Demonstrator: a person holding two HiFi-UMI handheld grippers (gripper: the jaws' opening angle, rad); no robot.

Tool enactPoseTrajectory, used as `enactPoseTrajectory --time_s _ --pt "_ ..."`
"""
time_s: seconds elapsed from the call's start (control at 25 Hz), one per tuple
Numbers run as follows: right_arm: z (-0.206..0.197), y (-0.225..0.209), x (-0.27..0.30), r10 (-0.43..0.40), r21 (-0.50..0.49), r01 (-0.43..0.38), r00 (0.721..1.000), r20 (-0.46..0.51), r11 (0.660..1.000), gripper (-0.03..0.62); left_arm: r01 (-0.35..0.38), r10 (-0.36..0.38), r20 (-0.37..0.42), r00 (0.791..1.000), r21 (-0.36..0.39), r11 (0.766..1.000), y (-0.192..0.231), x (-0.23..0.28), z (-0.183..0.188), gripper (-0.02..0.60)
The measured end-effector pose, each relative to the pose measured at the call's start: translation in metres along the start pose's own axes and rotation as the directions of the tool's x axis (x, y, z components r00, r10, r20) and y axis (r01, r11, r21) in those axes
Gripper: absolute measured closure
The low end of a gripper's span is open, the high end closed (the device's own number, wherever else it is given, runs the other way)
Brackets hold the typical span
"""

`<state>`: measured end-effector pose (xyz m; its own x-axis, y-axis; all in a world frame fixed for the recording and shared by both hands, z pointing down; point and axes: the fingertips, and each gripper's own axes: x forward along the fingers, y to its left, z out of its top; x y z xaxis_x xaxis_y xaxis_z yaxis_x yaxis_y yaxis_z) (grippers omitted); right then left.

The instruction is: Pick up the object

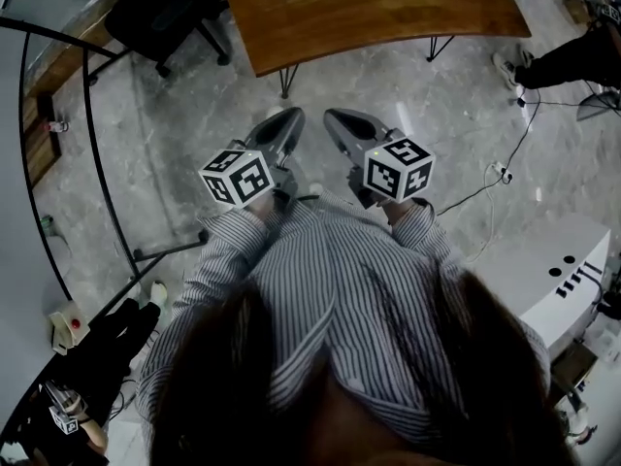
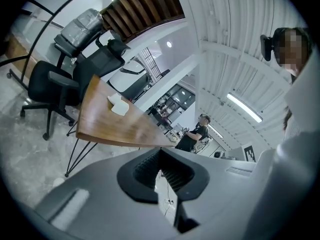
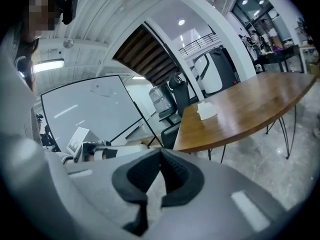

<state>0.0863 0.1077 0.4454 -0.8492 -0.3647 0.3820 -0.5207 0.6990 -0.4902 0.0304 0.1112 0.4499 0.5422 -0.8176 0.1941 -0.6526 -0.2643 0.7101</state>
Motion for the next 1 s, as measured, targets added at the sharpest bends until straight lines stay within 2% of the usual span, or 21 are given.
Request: enactPoseTrajectory --time_s 0.2,0.56,0.76,1.0 --pt "0.034 -0.030 0.049 -0.030 0.017 0.030 0.999 0.016 0.999 0.592 0.032 -0.032 -0.046 0.998 0.016 0.999 0.041 0.038 0.041 0.580" --pt "0.119 -0.081 0.140 -0.114 0.077 0.110 0.992 0.053 0.991 0.592 0.093 -0.085 -0.135 0.987 0.050 0.994 0.103 0.099 0.142 0.580" --pt "0.151 -0.103 0.172 -0.169 0.110 0.158 0.981 0.099 0.981 0.592 0.124 -0.114 -0.191 0.975 0.042 0.991 0.130 0.129 0.170 0.580" --pt "0.153 -0.124 0.188 -0.193 0.123 0.184 0.979 0.067 0.975 0.592 0.119 -0.121 -0.191 0.974 -0.023 0.993 0.152 0.154 0.187 0.579"
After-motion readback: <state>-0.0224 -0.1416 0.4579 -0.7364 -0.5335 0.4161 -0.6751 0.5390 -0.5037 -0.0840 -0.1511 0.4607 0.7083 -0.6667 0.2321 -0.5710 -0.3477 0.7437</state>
